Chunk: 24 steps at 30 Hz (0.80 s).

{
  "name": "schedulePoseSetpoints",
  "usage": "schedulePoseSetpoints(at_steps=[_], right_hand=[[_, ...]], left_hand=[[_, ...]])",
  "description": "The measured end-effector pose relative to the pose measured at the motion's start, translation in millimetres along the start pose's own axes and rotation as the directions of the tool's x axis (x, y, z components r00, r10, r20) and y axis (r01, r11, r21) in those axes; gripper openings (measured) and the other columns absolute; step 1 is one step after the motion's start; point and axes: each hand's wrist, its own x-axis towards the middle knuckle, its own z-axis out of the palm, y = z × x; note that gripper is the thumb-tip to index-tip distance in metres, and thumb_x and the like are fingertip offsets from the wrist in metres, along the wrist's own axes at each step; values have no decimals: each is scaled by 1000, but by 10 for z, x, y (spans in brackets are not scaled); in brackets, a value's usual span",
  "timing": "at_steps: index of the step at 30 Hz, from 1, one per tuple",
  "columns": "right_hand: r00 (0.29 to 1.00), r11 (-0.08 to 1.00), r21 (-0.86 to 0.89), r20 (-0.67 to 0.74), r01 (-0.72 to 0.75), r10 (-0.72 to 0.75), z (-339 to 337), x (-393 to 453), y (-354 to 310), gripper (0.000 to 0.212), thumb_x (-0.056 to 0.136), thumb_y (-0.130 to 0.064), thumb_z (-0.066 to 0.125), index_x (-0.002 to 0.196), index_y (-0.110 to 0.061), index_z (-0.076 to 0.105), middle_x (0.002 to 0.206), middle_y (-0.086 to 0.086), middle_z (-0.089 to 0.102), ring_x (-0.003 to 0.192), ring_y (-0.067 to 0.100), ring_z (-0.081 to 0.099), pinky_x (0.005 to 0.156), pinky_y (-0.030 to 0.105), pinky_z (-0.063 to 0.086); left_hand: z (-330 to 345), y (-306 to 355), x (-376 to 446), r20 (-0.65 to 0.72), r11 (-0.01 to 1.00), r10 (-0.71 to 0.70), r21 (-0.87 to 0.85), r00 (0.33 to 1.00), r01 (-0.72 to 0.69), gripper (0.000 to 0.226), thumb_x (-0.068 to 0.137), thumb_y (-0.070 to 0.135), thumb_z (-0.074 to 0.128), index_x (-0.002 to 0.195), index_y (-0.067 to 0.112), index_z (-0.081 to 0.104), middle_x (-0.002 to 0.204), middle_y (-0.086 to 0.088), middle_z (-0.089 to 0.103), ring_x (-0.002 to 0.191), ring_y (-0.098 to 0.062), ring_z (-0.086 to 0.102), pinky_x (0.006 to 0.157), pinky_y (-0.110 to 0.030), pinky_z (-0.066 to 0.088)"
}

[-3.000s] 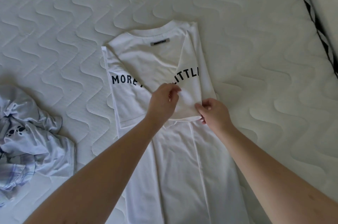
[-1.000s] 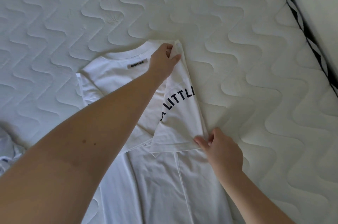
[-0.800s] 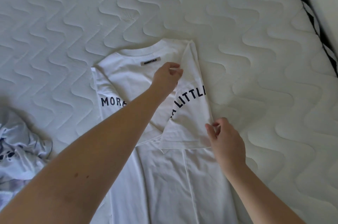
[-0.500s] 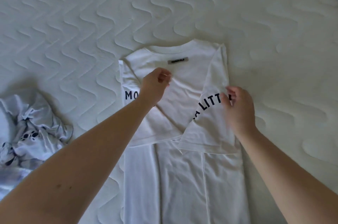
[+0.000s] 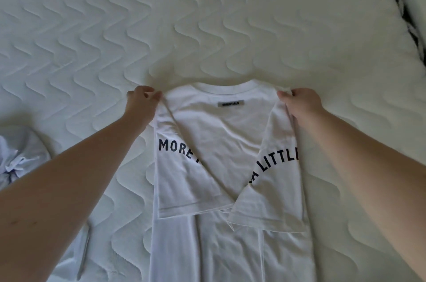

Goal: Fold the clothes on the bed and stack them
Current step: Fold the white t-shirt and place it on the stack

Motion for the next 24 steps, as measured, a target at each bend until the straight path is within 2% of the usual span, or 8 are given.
schedulePoseSetpoints(at_steps=[2, 4, 6, 11, 14, 17, 21, 24], right_hand=[[999, 998, 56, -13, -35, 36, -3, 19, 27, 25, 89, -27, 66, 92, -3, 72, 76, 9, 62, 70, 22, 58, 66, 28, 43], [999, 999, 34, -42, -4, 6, -18, 22, 41, 16, 90, -21, 65, 91, -7, 71, 73, 8, 59, 72, 22, 56, 67, 32, 41], [998, 1000, 6, -59, 24, -23, -38, 14, 35, 10, 90, -17, 62, 84, -12, 68, 64, 3, 55, 69, 22, 53, 65, 29, 38], [993, 994, -93, -90, 62, -70, -71, 26, 76, 21, 93, -9, 51, 81, 3, 63, 68, 13, 49, 68, 22, 44, 51, 30, 28], [993, 994, -86, -93, 66, -74, -80, 51, 119, 22, 95, -9, 50, 91, 6, 65, 76, 15, 53, 71, 21, 45, 50, 26, 29], [996, 996, -42, -41, 83, -85, -77, 38, 96, 21, 94, -18, 56, 98, -4, 70, 88, 12, 65, 80, 24, 57, 66, 29, 40], [1000, 994, 107, -15, 29, -28, -36, 26, 45, 29, 89, -38, 65, 93, -10, 71, 93, 11, 72, 84, 26, 66, 81, 37, 51], [998, 993, 109, -49, 45, -40, 25, 63, 22, 21, 89, -26, 66, 97, -7, 72, 96, 17, 71, 86, 29, 66, 82, 43, 53]], left_hand=[[-63, -75, 68, 11, 999, 21, 29, 1000, -21, 37, 93, 39, 62, 122, 17, 59, 125, -7, 53, 82, -16, 53, 68, -24, 42], [-86, -123, 116, 112, 996, 50, 70, 992, -59, 31, 92, 35, 65, 116, 16, 64, 108, -3, 65, 82, -15, 56, 60, -20, 39], [-104, -115, 136, 173, 994, 79, 63, 982, -91, 21, 89, 31, 69, 105, 16, 66, 94, -1, 68, 76, -12, 57, 58, -19, 37], [-136, -33, 107, 62, 965, 211, 145, 976, -218, 15, 89, 31, 68, 92, 20, 59, 79, 9, 63, 75, -13, 57, 57, -21, 37], [-141, -88, 82, -2, 959, 223, 180, 975, -220, 9, 89, 28, 66, 97, 23, 63, 82, 11, 64, 74, -9, 57, 57, -19, 36], [-96, -94, 90, 105, 930, 272, 225, 956, -290, 21, 93, 37, 60, 108, 22, 65, 90, 8, 63, 85, -13, 56, 67, -24, 39], [-24, 114, 197, 203, 903, 315, 235, 927, -359, 30, 95, 46, 54, 106, 21, 69, 90, 10, 63, 89, -13, 58, 75, -26, 38], [121, 390, 305, 324, 865, 339, 262, 883, -428, 32, 93, 49, 55, 101, 22, 69, 94, 5, 66, 91, -17, 62, 75, -25, 39]])
